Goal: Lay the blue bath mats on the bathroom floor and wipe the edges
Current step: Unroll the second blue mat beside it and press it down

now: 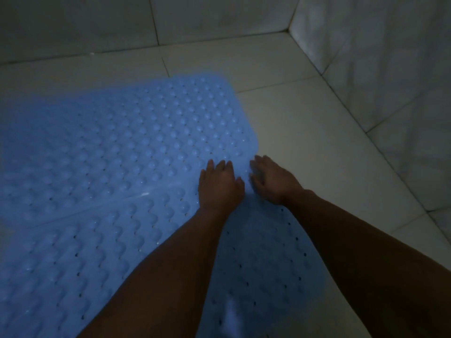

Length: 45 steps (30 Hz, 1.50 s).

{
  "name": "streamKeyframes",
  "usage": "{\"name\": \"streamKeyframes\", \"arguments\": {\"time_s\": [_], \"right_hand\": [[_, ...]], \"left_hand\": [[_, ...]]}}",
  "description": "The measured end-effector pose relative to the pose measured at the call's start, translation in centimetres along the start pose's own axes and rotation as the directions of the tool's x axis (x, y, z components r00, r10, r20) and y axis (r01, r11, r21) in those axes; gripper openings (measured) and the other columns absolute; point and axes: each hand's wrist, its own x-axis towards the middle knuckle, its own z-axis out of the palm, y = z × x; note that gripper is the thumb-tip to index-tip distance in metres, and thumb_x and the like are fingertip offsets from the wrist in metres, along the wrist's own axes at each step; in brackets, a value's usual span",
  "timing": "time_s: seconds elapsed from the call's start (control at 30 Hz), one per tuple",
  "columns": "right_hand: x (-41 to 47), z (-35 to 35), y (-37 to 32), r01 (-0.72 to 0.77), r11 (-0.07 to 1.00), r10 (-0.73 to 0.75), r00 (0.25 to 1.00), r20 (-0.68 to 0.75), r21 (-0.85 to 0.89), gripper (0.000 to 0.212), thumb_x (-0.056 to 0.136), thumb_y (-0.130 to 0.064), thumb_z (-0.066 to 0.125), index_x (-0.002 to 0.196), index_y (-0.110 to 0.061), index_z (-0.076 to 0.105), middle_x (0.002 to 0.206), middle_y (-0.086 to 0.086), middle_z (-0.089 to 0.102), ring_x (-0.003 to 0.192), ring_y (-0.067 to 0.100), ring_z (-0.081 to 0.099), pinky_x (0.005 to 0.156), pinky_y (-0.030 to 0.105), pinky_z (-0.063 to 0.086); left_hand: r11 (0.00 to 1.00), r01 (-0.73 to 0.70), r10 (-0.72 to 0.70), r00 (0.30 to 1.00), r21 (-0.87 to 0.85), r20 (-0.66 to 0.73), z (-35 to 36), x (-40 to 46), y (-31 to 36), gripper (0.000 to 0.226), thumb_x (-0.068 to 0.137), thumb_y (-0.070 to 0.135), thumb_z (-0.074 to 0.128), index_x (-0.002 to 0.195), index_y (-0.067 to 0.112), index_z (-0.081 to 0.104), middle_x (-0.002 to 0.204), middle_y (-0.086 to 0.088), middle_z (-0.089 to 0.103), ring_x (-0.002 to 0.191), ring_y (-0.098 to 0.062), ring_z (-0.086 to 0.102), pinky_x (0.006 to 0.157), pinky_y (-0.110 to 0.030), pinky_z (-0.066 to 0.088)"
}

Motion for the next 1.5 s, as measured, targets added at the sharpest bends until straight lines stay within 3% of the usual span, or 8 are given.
{"name": "streamKeyframes", "arguments": {"time_s": [0.13,0.23,0.6,0.83,1.0,1.17,1.37,1.5], "right_hand": [[-1.1,3.5,0.4,0.038,0.978,-0.001,0.983,0.182,-0.205,0.089,0.097,-0.069,0.023,0.161,-0.014,-0.002,0.170,0.005,-0.008,0.157,0.021,-0.005,0.126,0.049,0.006],[-1.8,5.3,0.7,0.042,0.978,-0.033,0.998,0.049,-0.204,0.100,0.088,-0.079,0.005,0.161,-0.011,0.001,0.170,0.008,-0.005,0.157,0.022,-0.005,0.125,0.053,0.004],[-1.6,7.9,1.0,0.076,0.978,-0.120,0.968,-0.220,-0.196,0.087,0.097,-0.068,0.019,0.159,-0.007,0.019,0.169,0.009,0.014,0.157,0.022,0.009,0.125,0.054,0.010],[-1.6,7.8,1.2,0.069,0.977,-0.100,0.984,-0.149,-0.201,0.097,0.092,-0.075,0.031,0.161,-0.011,0.007,0.170,0.009,0.000,0.157,0.021,-0.006,0.126,0.051,0.000],[-0.4,4.6,1.0,0.010,1.000,-0.010,0.991,0.134,-0.001,0.097,0.090,-0.080,0.022,0.162,-0.019,0.000,0.170,0.002,-0.009,0.156,0.014,-0.010,0.126,0.048,-0.004],[0.8,-1.8,-0.6,-0.093,0.987,0.087,0.995,0.049,0.129,0.069,0.100,-0.061,0.043,0.155,-0.020,0.037,0.161,0.004,0.037,0.148,0.024,0.036,0.121,0.036,0.027],[0.5,-2.7,-0.3,-0.005,0.993,0.007,1.000,-0.022,0.115,0.055,0.102,-0.053,0.046,0.150,-0.026,0.045,0.158,0.000,0.043,0.150,0.024,0.031,0.120,0.039,0.026],[1.6,-2.2,0.6,0.059,0.978,-0.019,0.981,-0.193,0.203,0.047,0.099,-0.051,0.050,0.136,-0.023,0.060,0.140,0.004,0.060,0.134,0.024,0.052,0.113,0.040,0.040]], "left_hand": [[0.999,0.002,0.002,0.996,0.047,-0.084,-0.9,-1.7,-1.0,0.057,0.097,0.041,0.051,0.150,0.019,0.046,0.159,-0.004,0.041,0.154,-0.032,0.020,0.122,-0.052,0.025],[1.000,-0.003,0.004,0.994,0.002,-0.110,-0.2,-2.1,-1.5,0.054,0.095,0.038,0.055,0.146,0.020,0.052,0.158,-0.005,0.044,0.154,-0.032,0.024,0.119,-0.052,0.028],[0.995,-0.061,0.032,0.942,-0.076,-0.333,2.0,-0.4,-2.5,0.045,0.089,0.034,0.054,0.132,0.023,0.062,0.150,-0.003,0.052,0.146,-0.030,0.037,0.102,-0.047,0.040],[0.985,0.018,-0.080,0.926,-0.169,-0.369,1.7,-1.4,-3.3,0.044,0.088,0.031,0.058,0.132,0.024,0.062,0.151,-0.001,0.050,0.148,-0.031,0.033,0.104,-0.049,0.038],[0.983,0.107,-0.151,0.935,-0.151,-0.322,1.0,-3.3,-3.8,0.046,0.089,0.030,0.058,0.134,0.023,0.061,0.152,-0.004,0.049,0.150,-0.034,0.030,0.107,-0.052,0.035],[0.978,0.189,-0.202,0.957,-0.083,-0.207,0.8,-4.9,-0.9,0.050,0.096,0.034,0.051,0.144,0.024,0.051,0.162,-0.005,0.036,0.156,-0.036,0.009,0.120,-0.060,0.015],[0.999,0.018,-0.012,0.986,0.037,-0.166,3.9,-5.9,2.6,0.058,0.096,0.042,0.039,0.148,0.018,0.050,0.162,-0.013,0.037,0.155,-0.043,0.014,0.119,-0.066,0.019],[0.987,-0.107,0.119,0.988,0.123,-0.098,7.3,-5.5,2.9,0.069,0.100,0.055,0.031,0.153,0.012,0.042,0.166,-0.016,0.026,0.155,-0.043,0.011,0.119,-0.069,0.016]]}}
